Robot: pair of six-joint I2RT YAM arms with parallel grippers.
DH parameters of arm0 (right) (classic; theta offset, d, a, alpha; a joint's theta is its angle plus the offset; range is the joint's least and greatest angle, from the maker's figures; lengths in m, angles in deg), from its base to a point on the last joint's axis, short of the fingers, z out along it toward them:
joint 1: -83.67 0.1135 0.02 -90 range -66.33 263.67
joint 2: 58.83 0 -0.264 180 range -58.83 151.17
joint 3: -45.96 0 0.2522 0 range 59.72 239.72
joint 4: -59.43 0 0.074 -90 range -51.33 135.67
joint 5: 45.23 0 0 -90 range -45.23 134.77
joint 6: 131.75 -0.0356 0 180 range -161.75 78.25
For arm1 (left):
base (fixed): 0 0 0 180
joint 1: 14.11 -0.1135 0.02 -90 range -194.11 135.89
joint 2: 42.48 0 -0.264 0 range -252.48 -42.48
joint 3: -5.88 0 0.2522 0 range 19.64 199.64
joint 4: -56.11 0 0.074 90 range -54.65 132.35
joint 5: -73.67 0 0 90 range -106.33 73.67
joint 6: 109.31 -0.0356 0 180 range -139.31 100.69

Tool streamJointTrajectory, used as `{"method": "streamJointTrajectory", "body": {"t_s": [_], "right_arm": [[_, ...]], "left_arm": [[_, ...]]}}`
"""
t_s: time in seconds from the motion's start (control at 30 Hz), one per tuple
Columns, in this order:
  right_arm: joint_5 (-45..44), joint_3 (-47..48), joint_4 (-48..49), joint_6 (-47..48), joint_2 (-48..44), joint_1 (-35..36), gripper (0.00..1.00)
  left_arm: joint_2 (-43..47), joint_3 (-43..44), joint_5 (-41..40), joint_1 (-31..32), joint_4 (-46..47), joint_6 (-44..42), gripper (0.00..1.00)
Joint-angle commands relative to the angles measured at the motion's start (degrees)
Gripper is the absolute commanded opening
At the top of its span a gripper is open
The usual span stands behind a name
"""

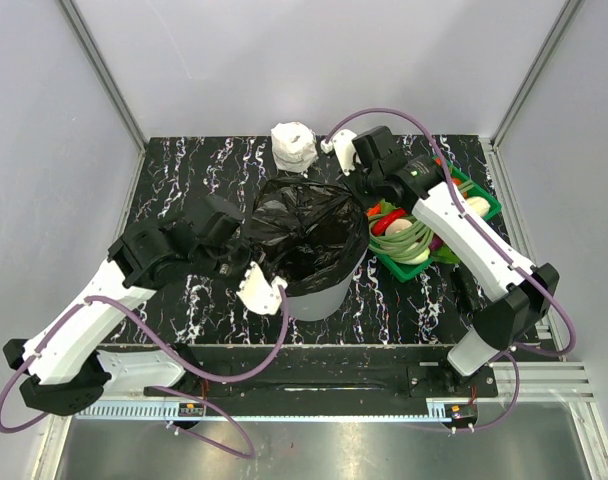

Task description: Put the trash bags into the trash bin

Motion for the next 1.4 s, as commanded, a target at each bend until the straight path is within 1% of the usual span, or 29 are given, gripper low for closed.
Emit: {"method": "streamJointTrajectory", "body": {"t_s": [0.0, 0.1, 0.23, 0.37, 0.47, 0.63, 0.87, 0.97, 1.2, 1.27, 1.37], "right_arm": [[0.7, -1.7, 2.2, 0.5, -3.5, 0.2, 0.00], [1.2, -2.7, 2.4, 0.5, -3.8, 0.3, 0.00], [2.4, -2.8, 2.3, 0.4, -4.0, 0.3, 0.00], [2.6, -3.1, 2.4, 0.6, -4.5, 0.3, 0.00], [2.4, -3.4, 2.4, 1.0, -4.9, 0.3, 0.00], [2.2, -3.6, 2.3, 1.1, -5.0, 0.3, 0.00], [1.6, -3.5, 2.2, 1.4, -5.3, 0.2, 0.00], [1.3, -3.6, 2.3, 1.6, -5.3, 0.3, 0.00], [1.0, -3.5, 2.3, 1.6, -5.1, 0.1, 0.00], [0.9, -3.5, 2.3, 1.6, -5.1, 0.1, 0.00], [0.6, -3.9, 2.4, 1.7, -5.4, 0.1, 0.00]], "left_arm": [[2.2, -0.9, 6.9, 0.0, -0.8, 3.7, 0.19], [3.0, -2.2, 11.9, 0.0, 0.5, 5.8, 0.20], [2.8, -3.6, 17.1, 0.0, 1.9, 8.0, 0.25], [2.4, -2.2, 22.3, 0.1, 2.6, 10.3, 0.28], [1.5, -0.5, 26.1, 0.0, 3.9, 12.9, 0.33], [-2.0, 2.9, 30.4, 0.1, 10.4, 24.1, 0.43], [-8.6, 9.5, 35.4, 1.0, 16.1, 36.2, 0.49], [-11.0, 10.6, 34.7, 1.8, 18.9, 41.2, 0.51], [-15.6, 10.4, 31.0, 4.4, 22.8, 47.0, 0.53], [-16.0, 9.8, 27.8, 5.2, 24.9, 48.9, 0.53], [-15.7, 8.1, 24.8, 5.6, 27.2, 49.5, 0.51]]}}
